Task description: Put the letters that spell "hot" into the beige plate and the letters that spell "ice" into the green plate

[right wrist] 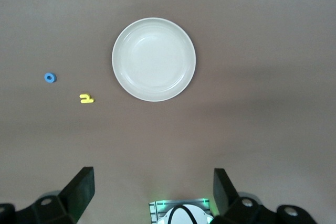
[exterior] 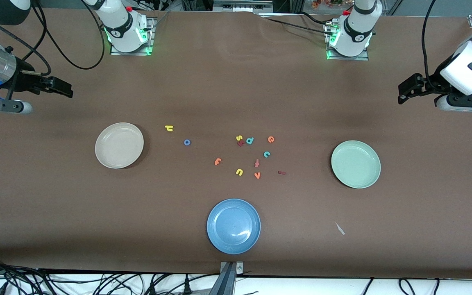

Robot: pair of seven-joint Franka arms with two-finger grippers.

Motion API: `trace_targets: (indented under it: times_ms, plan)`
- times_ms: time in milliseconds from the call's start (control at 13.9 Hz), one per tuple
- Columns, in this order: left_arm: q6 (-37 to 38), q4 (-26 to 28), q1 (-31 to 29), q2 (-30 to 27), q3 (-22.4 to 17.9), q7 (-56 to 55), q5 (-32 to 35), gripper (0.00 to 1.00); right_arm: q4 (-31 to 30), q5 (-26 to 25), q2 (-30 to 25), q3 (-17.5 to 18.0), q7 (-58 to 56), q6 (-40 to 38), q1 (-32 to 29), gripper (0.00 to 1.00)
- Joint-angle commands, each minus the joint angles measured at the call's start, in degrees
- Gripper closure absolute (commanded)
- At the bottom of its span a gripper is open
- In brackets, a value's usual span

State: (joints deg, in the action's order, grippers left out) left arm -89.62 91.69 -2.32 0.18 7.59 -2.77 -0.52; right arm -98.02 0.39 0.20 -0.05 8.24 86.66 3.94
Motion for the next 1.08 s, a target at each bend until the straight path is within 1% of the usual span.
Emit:
trace_targets:
  times_ms: [0, 144, 433, 649, 866, 1010]
  plan:
    - [1.11, -0.64, -0.06, -0.44, 0.15, 0.48, 1.13, 0.00, 0.99, 0.75, 1.55, 0.84, 5.61, -0.53, 3.60, 0.00]
    - [1.11, -0.64, -0.06, -0.44, 0.15, 0.48, 1.13, 0.00, 0.99, 2.41, 4.27, 0.84, 9.33, 0.87, 6.85, 0.00]
    - [1.11, -0.64, -0.06, -0.44, 0.15, 0.48, 1.13, 0.00, 0.81, 2.86, 11.12, 0.93, 20.74, 9.74, 15.29, 0.00]
    - [1.11, -0.64, -0.06, -0.44, 0.15, 0.48, 1.13, 0.00, -0.24, 2.95, 14.55, 0.93, 23.93, 15.36, 18.11, 0.00]
    - [1.11, -0.64, -0.23, -0.44, 0.15, 0.57, 1.13, 0.00, -3.84, 5.23, 16.49, 0.93, 24.89, 23.97, 19.70, 0.00]
    - [1.11, -0.64, -0.32, -0.44, 0.15, 0.57, 1.13, 0.00, -4.11, 5.67, 18.94, 0.93, 30.66, 29.07, 21.88, 0.00]
